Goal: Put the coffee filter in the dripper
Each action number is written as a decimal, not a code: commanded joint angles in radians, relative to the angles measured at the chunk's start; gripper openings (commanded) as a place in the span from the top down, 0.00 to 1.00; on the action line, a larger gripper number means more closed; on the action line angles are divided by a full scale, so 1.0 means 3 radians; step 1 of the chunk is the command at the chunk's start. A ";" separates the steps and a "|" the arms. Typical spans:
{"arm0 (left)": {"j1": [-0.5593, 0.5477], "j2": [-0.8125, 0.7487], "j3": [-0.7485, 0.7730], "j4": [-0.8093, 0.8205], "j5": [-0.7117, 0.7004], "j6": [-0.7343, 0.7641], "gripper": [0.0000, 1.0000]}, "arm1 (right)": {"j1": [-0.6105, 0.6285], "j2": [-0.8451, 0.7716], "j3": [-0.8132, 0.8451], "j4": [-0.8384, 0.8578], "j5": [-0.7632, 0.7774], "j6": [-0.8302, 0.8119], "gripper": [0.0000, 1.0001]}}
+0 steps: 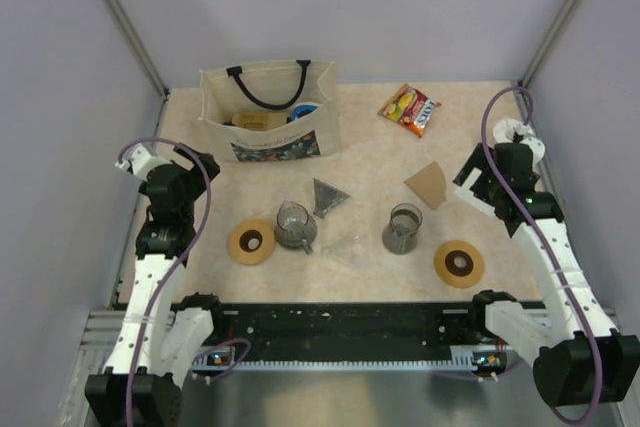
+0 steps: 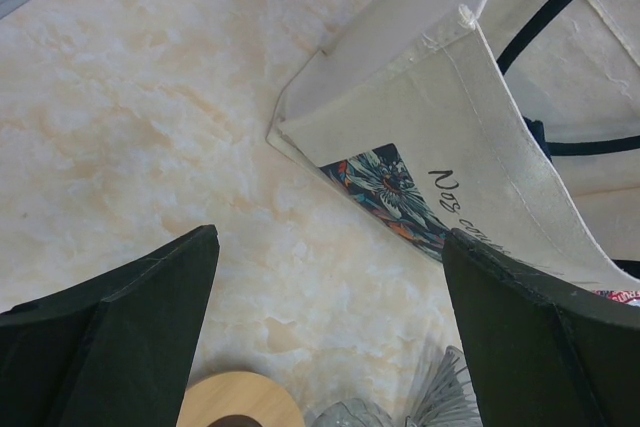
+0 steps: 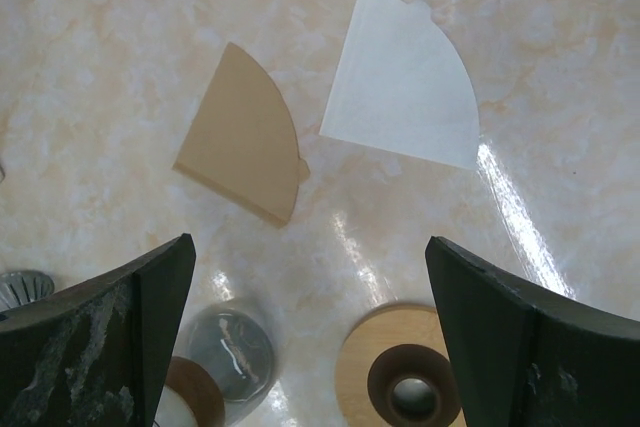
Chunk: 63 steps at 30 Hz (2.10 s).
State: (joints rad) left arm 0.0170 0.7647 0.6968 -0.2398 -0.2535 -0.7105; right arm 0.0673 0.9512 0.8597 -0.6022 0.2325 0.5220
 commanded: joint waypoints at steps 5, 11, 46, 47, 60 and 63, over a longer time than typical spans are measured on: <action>0.0005 0.0186 -0.0098 0.0436 0.0190 -0.0055 0.01 | -0.0025 -0.0011 0.0141 -0.0390 0.0166 0.0274 0.01; 0.0010 0.0345 -0.0088 0.0533 0.0323 -0.0086 0.01 | -0.0025 0.0005 -0.0083 -0.0657 -0.0212 0.0382 0.08; 0.0010 0.0412 -0.0098 0.0441 0.0180 -0.0009 0.01 | -0.0020 -0.0118 -0.1081 -0.1153 -0.0187 0.1394 0.68; 0.0010 0.0407 -0.0103 0.0441 0.0165 -0.0009 0.01 | -0.0025 -0.0113 -0.1127 -0.1097 -0.0192 0.1409 0.68; 0.0005 0.0304 -0.0073 0.0375 0.0180 0.0037 0.01 | -0.0020 -0.0414 -0.0816 -0.0948 -0.0110 0.1307 1.00; 0.0005 0.0269 -0.0032 0.0360 0.0302 0.0067 0.01 | -0.0025 -0.0608 -0.0448 -0.0897 0.0017 0.1063 1.00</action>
State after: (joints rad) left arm 0.0170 0.8783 0.6647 -0.1432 -0.1959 -0.7113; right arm 0.0669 0.8536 0.5568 -0.9298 0.1833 0.9096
